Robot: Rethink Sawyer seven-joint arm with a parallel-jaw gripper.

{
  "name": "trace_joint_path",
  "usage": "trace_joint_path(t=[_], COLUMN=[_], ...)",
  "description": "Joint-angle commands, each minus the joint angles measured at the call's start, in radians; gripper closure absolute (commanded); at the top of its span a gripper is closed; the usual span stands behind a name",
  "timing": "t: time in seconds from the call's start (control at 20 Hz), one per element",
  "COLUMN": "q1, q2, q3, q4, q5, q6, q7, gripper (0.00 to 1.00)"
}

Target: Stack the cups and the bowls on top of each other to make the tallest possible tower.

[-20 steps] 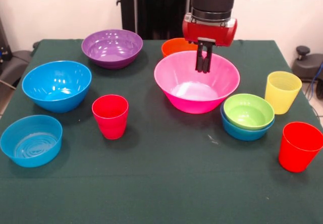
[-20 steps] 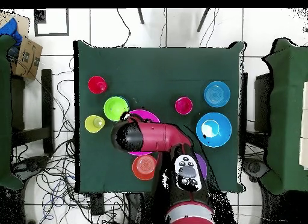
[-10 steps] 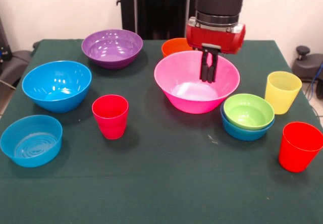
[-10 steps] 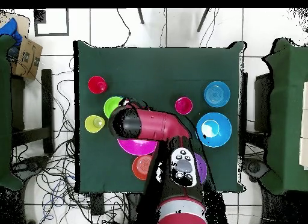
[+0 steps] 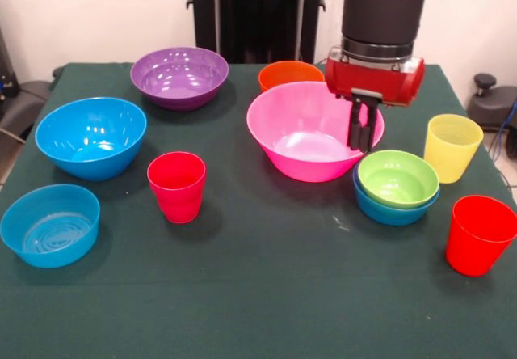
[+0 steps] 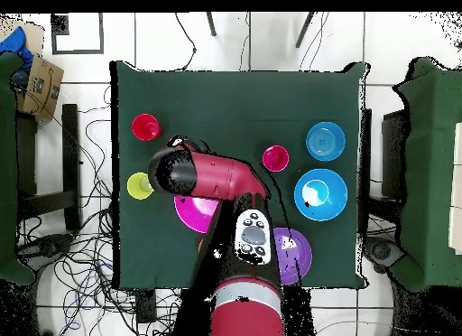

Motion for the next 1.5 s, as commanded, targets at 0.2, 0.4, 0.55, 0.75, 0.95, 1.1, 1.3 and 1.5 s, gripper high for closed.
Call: trace_joint_path(t=[0.2, 0.4, 0.55, 0.75, 0.95, 1.1, 1.3, 1.5], q1=[0.074, 0.095, 0.104, 0.112, 0.116, 0.119, 0.129, 0.142], q2=[0.080, 0.099, 0.105, 0.119, 0.180, 0.216, 0.239, 0.233], q3=[-0.002, -0.015, -0.023, -0.030, -0.032, -0.032, -0.023, -0.017], q4=[-0.108, -0.123, -0.130, -0.130, -0.153, -0.158, -0.136, -0.101], q5=[0.099, 0.122, 0.133, 0.150, 0.156, 0.155, 0.156, 0.153], q6=[0.153, 0.146, 0.146, 0.128, 0.075, 0.035, -0.015, -0.034], q7=[0.218, 0.218, 0.212, 0.202, 0.187, 0.178, 0.185, 0.193], gripper=[1.00, 1.00, 1.00, 1.00, 1.00, 1.00, 1.00, 1.00])
